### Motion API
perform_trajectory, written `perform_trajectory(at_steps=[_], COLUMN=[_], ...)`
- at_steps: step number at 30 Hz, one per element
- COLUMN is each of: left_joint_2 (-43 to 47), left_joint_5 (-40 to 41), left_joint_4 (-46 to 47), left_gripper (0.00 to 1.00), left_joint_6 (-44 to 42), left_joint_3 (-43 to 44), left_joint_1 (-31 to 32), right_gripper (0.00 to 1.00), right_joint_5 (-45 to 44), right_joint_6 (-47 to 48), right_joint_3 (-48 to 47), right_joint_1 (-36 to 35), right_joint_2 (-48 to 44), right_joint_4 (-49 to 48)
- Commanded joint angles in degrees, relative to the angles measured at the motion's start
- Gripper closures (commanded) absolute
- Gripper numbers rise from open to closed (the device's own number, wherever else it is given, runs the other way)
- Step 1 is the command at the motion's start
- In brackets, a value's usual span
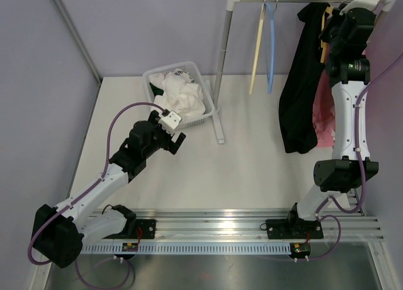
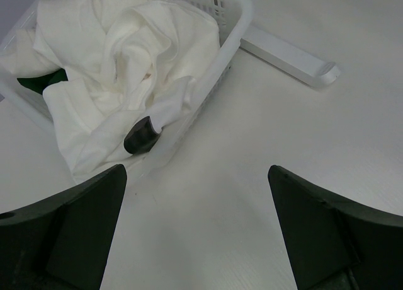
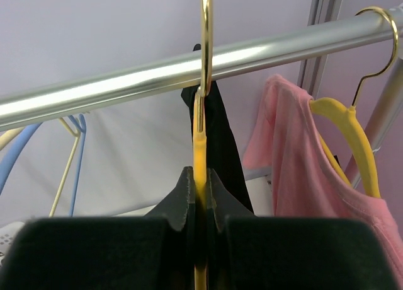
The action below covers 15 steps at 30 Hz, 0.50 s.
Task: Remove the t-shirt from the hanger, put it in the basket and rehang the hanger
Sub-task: Grab a hanger with a tshirt on it with the right arm
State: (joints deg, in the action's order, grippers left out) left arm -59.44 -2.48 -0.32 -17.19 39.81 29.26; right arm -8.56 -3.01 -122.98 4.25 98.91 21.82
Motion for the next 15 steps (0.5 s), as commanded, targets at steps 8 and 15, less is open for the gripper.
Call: perform_trajectory(at_steps=[8, 15], left_joint_2=[0.3, 0.1], left_joint_5=[0.5, 0.5], left_joint_4=[3.1, 3.0], left_gripper=[0.01, 0.01], left_joint_6=[-0.8, -0.8], left_joint_3=[0.4, 0.4], left_joint_1=[0.3, 0.3], right_gripper=[1.00, 1.00], right_joint_5=[0.5, -0.5], right_joint_6=[-1.6, -3.8], right_joint_3=[4.3, 8.6], right_joint_1=[-0.3, -0.3], right_joint_2=[-7.1, -12.3], right_joint_4=[-6.2, -6.5])
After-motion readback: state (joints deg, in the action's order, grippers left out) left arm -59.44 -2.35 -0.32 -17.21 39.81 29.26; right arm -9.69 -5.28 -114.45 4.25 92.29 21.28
